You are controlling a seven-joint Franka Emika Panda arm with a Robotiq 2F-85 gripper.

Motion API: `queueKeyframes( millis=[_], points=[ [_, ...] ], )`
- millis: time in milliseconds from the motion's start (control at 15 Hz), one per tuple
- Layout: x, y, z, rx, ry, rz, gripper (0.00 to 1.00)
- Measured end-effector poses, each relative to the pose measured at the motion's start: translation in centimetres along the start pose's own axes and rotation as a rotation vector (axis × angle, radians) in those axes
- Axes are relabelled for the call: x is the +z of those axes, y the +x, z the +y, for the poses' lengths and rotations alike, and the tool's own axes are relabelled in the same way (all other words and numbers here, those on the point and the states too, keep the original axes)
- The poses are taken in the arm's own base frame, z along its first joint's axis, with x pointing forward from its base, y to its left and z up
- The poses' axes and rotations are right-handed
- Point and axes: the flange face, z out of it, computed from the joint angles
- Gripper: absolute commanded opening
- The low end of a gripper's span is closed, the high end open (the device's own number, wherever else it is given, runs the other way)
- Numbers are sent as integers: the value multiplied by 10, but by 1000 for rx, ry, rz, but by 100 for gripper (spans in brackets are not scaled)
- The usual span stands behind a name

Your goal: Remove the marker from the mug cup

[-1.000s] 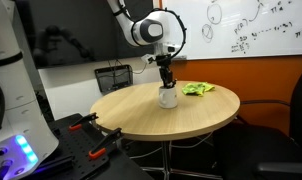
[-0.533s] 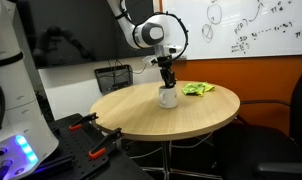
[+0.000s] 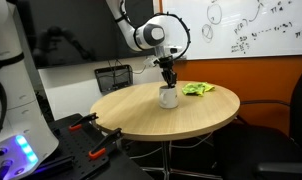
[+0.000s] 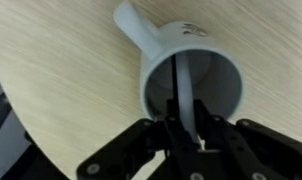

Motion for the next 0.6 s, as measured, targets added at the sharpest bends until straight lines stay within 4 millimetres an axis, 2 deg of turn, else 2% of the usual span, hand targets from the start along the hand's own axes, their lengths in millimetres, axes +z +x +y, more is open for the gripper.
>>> queueKeyframes(
  millis=[200, 400, 600],
  points=[
    [-18, 1, -8, -10, 21, 24, 6],
    [-59, 3, -12, -24, 37, 67, 6],
    [-101, 4, -9, -44, -64, 75, 6]
  ],
)
